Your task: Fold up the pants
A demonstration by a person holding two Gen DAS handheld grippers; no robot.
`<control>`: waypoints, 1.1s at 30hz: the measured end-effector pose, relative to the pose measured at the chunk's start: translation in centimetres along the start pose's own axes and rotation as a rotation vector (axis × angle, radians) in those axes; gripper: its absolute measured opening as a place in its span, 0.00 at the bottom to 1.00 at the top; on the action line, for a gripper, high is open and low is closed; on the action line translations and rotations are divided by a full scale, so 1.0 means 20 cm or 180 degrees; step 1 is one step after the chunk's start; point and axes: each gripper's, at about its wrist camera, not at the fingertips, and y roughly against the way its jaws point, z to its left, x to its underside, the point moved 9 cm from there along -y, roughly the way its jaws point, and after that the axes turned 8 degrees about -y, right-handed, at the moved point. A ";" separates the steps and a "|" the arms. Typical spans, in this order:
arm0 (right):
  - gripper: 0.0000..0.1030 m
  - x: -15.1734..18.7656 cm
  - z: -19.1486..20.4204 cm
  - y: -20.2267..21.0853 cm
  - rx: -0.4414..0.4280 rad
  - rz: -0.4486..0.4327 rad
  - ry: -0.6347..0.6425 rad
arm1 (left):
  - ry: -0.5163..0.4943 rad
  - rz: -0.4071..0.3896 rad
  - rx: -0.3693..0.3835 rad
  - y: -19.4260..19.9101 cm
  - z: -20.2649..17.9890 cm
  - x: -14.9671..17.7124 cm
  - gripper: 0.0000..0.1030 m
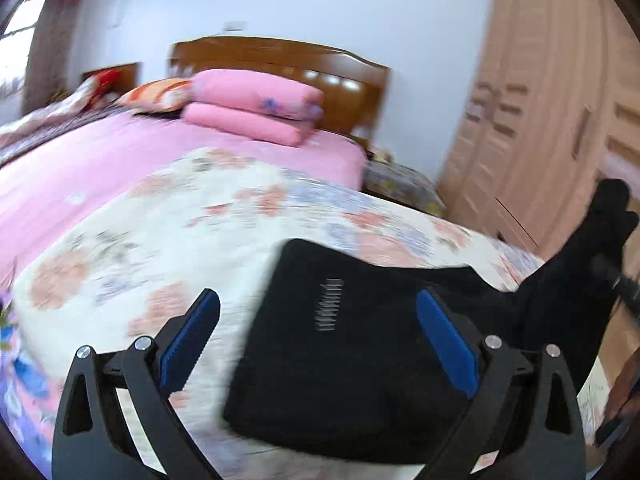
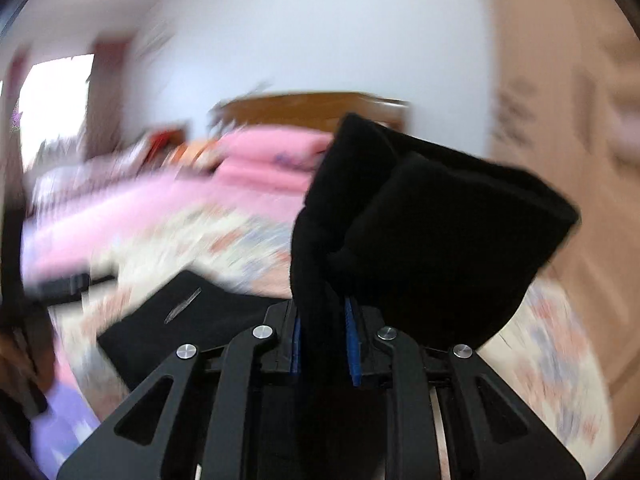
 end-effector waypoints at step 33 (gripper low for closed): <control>0.86 0.44 0.18 0.04 0.0217 -0.0107 0.1205 | 0.0467 0.1726 0.1841 -0.63 -0.47 0.18 0.35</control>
